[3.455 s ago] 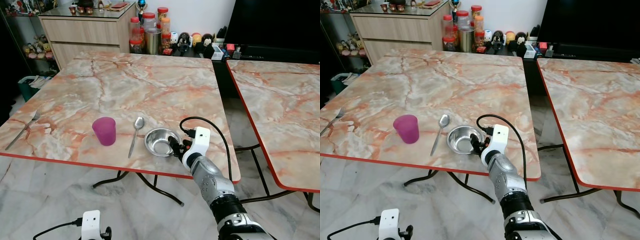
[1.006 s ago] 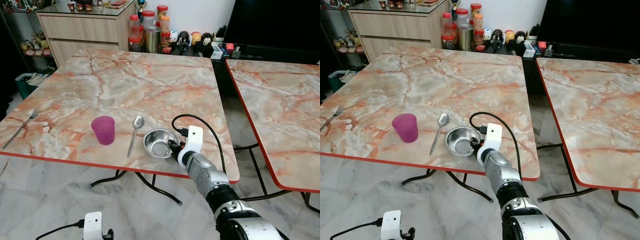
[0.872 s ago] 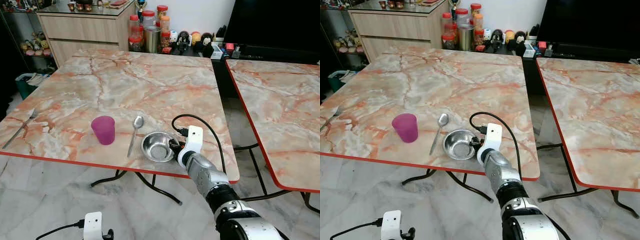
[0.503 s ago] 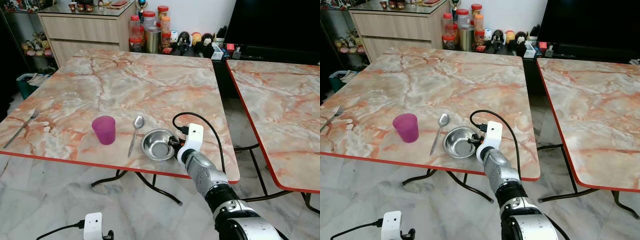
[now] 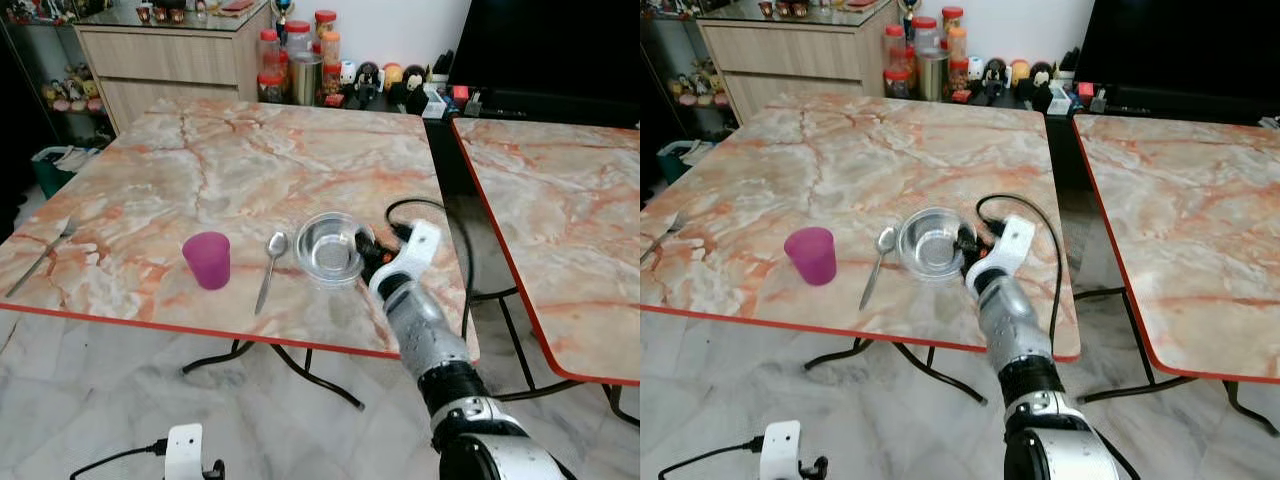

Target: Setting the table

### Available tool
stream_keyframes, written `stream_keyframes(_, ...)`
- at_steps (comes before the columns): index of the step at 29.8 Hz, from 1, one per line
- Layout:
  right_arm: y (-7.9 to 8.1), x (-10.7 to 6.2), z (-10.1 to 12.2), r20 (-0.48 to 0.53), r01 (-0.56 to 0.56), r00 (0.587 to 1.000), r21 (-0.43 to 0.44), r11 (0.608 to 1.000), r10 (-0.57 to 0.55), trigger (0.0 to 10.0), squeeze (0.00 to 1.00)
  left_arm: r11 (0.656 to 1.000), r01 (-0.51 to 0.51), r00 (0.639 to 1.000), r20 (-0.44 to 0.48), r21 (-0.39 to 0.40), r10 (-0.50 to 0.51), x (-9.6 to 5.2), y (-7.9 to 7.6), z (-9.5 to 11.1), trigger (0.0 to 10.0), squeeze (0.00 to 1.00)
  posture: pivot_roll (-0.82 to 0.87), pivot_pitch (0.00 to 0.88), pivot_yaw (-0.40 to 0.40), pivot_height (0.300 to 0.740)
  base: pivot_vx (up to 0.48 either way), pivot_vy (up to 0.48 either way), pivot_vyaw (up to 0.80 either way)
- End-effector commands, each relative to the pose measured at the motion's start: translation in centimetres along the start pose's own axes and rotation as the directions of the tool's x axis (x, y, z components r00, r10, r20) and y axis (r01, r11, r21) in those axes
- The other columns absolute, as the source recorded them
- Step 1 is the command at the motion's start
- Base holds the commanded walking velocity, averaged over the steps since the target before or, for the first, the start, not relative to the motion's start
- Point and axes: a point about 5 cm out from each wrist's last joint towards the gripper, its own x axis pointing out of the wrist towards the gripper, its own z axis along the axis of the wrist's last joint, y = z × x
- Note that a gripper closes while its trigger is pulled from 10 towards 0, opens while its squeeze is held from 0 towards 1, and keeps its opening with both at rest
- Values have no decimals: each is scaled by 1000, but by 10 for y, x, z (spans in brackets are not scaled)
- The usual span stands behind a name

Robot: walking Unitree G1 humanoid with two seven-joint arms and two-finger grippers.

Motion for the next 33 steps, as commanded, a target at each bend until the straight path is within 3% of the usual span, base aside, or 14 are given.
stream_keyframes(1, 15, 4, 8, 64, -65, 996, 41, 997, 63, 10000, 0, 1000, 11, 1000, -10, 7, -11, 0, -2, -2, 10000, 0, 4, 0, -43, 740, 0, 0, 0)
stream_keyframes(8, 21, 4, 12, 94, -93, 992, 49, 994, 88, 10000, 0, 999, 9, 1000, -12, 34, -8, 0, -3, -2, 10000, 0, 6, 0, -46, 740, 0, 0, 0)
stream_keyframes(18, 19, 2, 17, 150, -87, 986, 94, 992, 73, 10000, 0, 999, -4, 1000, -25, 51, 5, -1, -1, -6, 10000, 0, -4, 0, -41, 740, 0, -289, 0)
stream_keyframes(33, 18, 2, 17, 155, -89, 985, 87, 992, 75, 10000, 0, 998, 1, 1000, -24, 57, 1, -1, -4, -5, 10000, 0, -5, 0, -42, 740, 0, -286, 0)
